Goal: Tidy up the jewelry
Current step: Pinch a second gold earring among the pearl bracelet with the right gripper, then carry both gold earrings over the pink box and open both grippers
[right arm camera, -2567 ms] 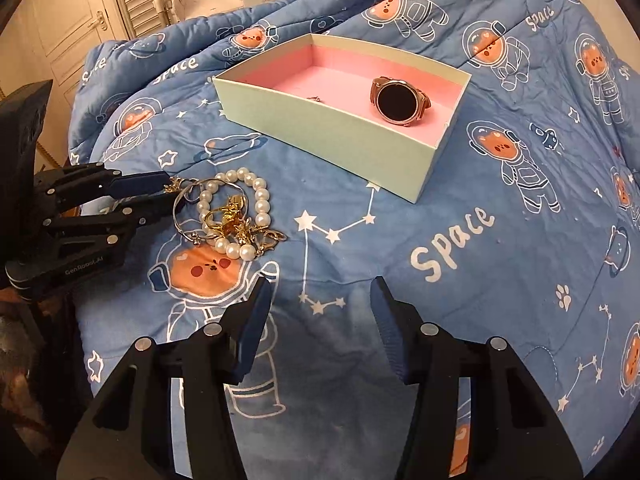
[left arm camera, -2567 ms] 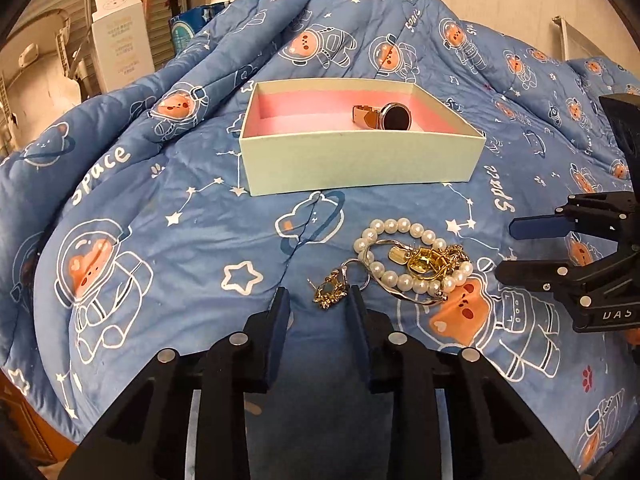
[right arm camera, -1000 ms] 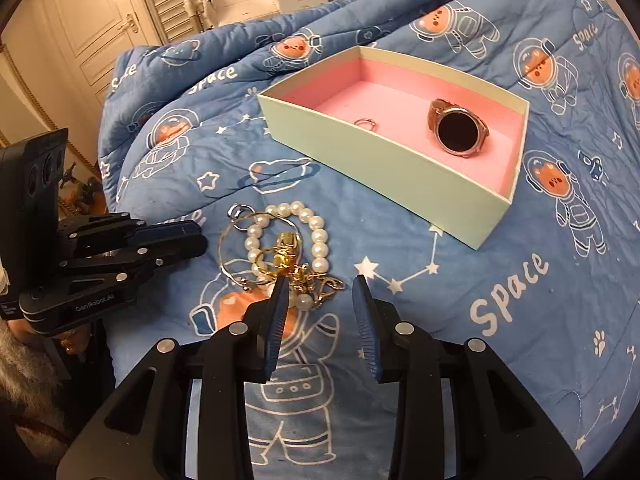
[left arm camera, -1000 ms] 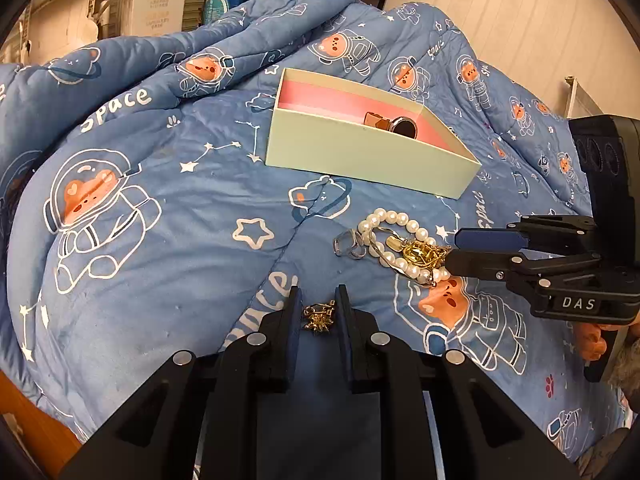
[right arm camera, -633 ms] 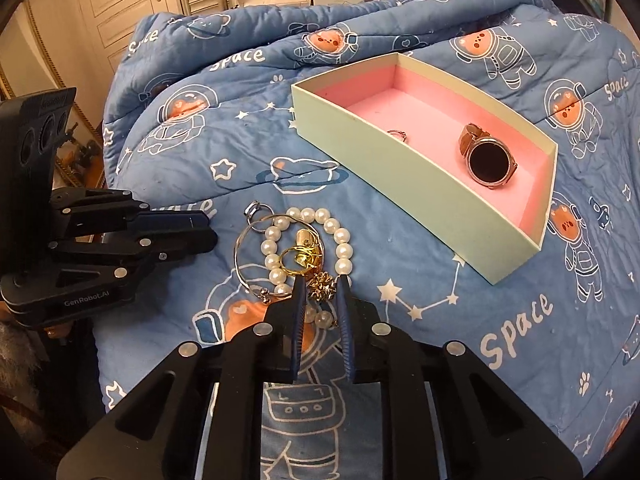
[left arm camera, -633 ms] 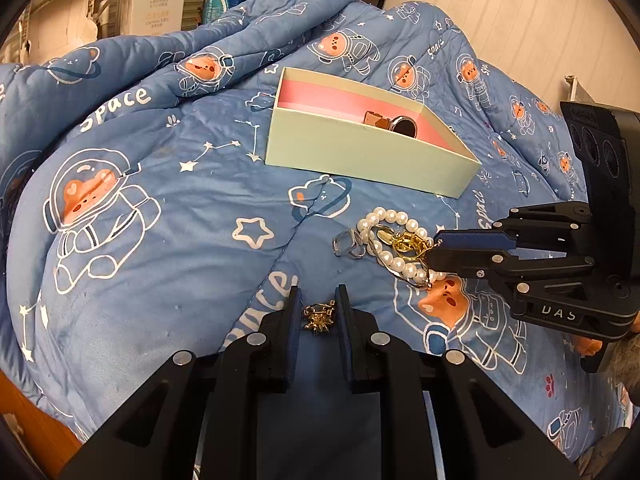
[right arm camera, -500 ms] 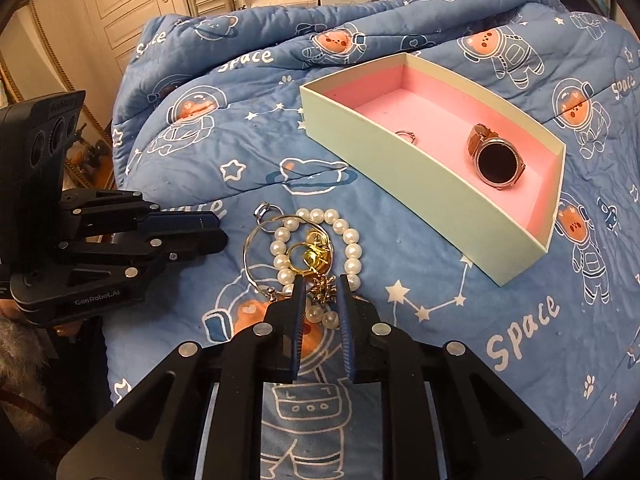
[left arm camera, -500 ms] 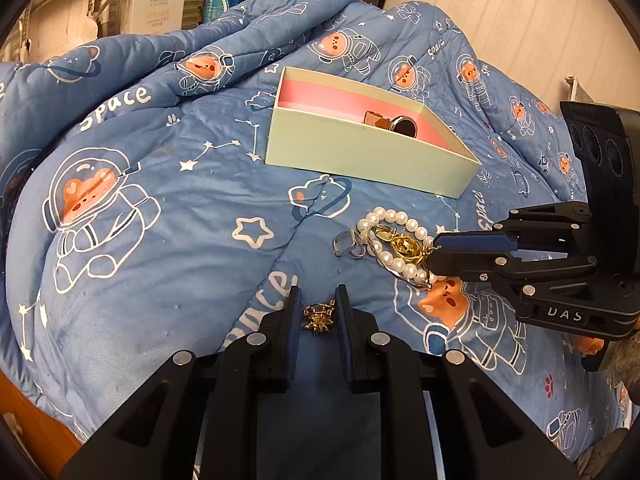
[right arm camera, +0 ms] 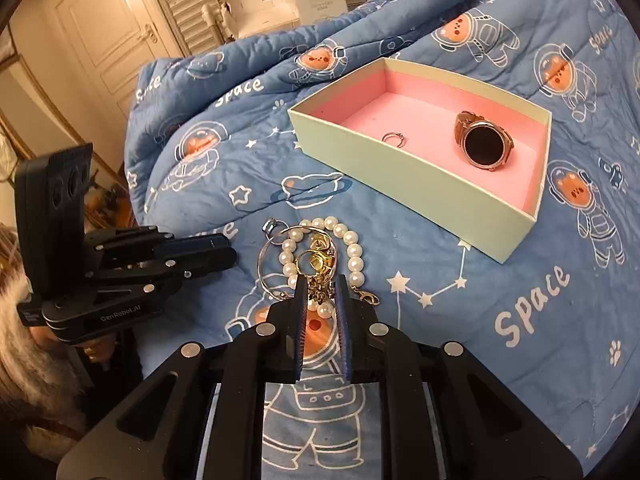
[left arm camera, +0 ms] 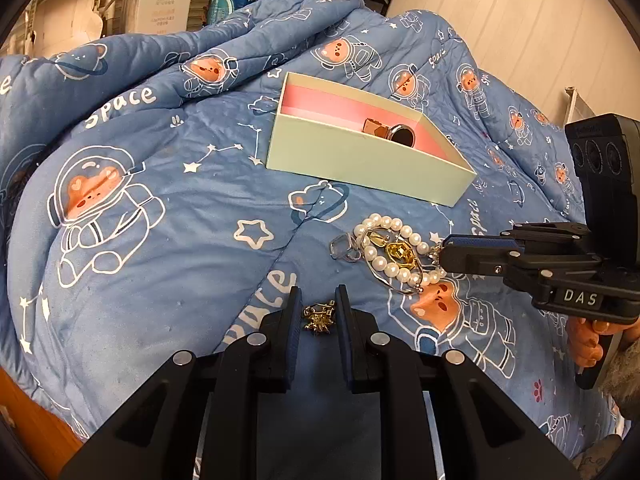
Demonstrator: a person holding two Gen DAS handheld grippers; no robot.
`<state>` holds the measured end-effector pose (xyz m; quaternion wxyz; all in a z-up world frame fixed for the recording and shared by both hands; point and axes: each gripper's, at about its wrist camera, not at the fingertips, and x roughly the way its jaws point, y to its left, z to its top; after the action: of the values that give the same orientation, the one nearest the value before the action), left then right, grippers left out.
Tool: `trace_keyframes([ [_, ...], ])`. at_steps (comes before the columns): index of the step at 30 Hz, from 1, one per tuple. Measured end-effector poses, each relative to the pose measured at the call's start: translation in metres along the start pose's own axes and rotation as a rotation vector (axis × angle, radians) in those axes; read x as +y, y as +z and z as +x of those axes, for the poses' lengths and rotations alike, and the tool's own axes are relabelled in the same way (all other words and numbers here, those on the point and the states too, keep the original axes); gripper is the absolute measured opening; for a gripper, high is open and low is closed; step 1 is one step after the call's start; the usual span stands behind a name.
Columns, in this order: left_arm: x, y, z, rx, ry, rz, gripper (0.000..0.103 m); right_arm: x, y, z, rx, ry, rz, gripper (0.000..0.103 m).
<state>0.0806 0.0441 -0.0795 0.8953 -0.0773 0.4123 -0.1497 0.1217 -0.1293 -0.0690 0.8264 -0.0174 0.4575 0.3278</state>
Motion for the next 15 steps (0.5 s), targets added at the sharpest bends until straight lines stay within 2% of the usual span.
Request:
trace_keyframes([
  [3,-0.001,0.000,-0.009,-0.016,-0.011,0.001,0.017,-0.009,-0.002,-0.008,-0.013,0.046,0.066,0.014],
  [9,-0.012,0.007,-0.025,-0.055,-0.032,0.022,0.017,-0.012,-0.008,-0.021,-0.038,0.041,0.099,0.014],
  [15,-0.023,0.030,-0.027,-0.083,-0.045,0.053,0.017,-0.014,-0.001,-0.030,-0.078,0.017,0.096,0.014],
])
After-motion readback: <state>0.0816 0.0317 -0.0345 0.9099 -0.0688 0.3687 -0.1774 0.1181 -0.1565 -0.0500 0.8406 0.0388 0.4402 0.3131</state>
